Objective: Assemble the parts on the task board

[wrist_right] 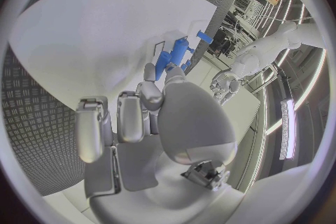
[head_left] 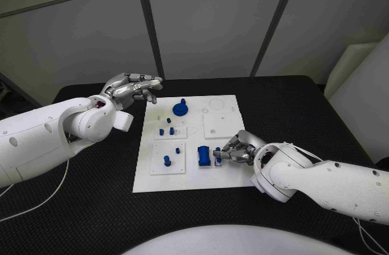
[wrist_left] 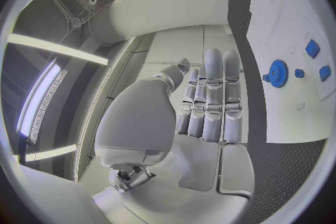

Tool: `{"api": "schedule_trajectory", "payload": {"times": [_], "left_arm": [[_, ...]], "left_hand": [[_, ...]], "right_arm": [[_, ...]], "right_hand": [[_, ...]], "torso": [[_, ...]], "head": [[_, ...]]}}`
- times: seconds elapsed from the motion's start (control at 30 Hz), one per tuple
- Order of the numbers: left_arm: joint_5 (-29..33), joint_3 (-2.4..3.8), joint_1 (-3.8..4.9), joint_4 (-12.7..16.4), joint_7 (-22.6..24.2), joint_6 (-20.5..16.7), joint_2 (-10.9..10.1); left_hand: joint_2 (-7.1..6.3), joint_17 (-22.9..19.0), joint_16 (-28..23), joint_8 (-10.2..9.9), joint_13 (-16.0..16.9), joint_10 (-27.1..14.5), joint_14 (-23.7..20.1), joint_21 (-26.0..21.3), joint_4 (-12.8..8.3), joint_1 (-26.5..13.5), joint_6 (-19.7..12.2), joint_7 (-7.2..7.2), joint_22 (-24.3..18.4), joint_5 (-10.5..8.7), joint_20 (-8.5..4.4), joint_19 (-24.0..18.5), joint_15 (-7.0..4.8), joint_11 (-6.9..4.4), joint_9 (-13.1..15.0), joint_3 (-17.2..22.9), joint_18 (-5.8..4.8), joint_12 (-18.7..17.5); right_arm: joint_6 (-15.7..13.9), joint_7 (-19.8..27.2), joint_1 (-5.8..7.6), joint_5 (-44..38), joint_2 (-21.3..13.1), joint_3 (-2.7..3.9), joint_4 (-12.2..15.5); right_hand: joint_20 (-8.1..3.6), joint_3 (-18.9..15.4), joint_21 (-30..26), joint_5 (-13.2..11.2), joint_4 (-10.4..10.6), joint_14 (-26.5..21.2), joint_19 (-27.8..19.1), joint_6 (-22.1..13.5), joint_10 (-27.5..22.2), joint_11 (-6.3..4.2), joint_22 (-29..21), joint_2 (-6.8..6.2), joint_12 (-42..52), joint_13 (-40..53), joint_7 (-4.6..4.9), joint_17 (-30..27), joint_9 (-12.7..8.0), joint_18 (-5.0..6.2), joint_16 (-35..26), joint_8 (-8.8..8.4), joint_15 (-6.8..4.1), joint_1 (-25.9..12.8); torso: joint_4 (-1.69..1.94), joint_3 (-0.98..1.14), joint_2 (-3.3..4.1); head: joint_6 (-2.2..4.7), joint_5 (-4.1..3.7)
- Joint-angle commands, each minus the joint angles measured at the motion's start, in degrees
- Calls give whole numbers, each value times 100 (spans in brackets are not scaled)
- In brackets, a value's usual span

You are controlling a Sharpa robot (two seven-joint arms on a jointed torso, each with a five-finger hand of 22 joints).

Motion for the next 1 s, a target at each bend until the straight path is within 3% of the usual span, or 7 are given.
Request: {"api": "schedule_trajectory", "payload": {"times": [0.03, 0.43, 0.8, 0.83, 0.87, 1.0], "left_arm": [[21, 4, 8, 10, 9, 64, -1], [21, 3, 8, 9, -8, 74, -11], [21, 3, 8, 5, -21, 82, -12], [21, 3, 8, 4, -22, 82, -12], [21, 3, 8, 4, -23, 82, -13], [21, 3, 8, 1, -25, 82, -11]], "left_hand": [[41, -9, -30, -29, 6, -47, -6, -15, 12, -22, -50, 0, -9, -31, 0, 41, 36, -5, 8, -35, -70, -18], [41, -9, -30, -29, 6, -47, -6, -15, 12, -22, -50, 0, -9, -31, 0, 41, 36, -5, 8, -35, -70, -18], [41, -9, -30, -29, 6, -47, -6, -15, 12, -22, -50, 0, -9, -31, 0, 41, 36, -5, 8, -35, -70, -18], [41, -9, -30, -29, 6, -47, -6, -15, 12, -22, -50, 0, -9, -31, 0, 41, 36, -5, 8, -35, -70, -18], [41, -9, -30, -29, 6, -47, -6, -15, 12, -22, -50, 0, -9, -31, 0, 41, 36, -5, 8, -35, -70, -18], [41, -9, -30, -29, 6, -47, -6, -15, 12, -22, -50, 0, -9, -31, 0, 41, 36, -5, 8, -35, -70, -18]], "right_arm": [[84, -59, 10, -146, 8, 3, -5], [530, -102, 10, -278, 30, 3, 28], [671, -117, 9, -341, 32, 2, 69], [666, -119, 9, -351, 30, 2, 65], [653, -121, 9, -360, 27, 2, 60], [565, -115, 9, -393, 19, 1, 44]], "right_hand": [[-43, -35, 17, -28, 12, 234, 605, 23, -10, 43, 1510, 2, -18, -3, 37, -4, 0, -86, 26, -5, -25, -63], [-58, -57, 17, -47, -76, 233, 605, 93, -15, 11, 1510, -97, -17, 4, -5, 6, 45, -86, 29, 18, -47, 75], [-64, -147, 17, -128, -3, 232, 605, 123, -12, 18, 1510, -167, -14, 9, 8, 3, 74, -86, 24, 16, -46, -32], [-61, -183, 17, -314, 1, 232, 605, 135, -9, 21, 1510, -167, -14, 9, 10, 5, 84, -86, 24, 17, -41, -112], [-51, -222, 17, -820, -24, 229, 605, 145, -6, 20, 1510, -132, -16, 10, 11, 0, 100, -86, 19, 17, -40, -218], [-47, -272, 17, -1952, 17, 224, 605, 135, -17, 44, 1510, -221, -32, 4, 31, -20, 145, -86, 1, 0, -27, -586]], "torso": [[-5, 2, 0], [-1, 3, -2], [-2, 1, 4], [-2, 1, 4], [-2, 0, 3], [-2, 0, 2]], "head": [[-6, 1], [-13, -2], [-20, -1], [-20, -1], [-20, -3], [-17, -2]]}}
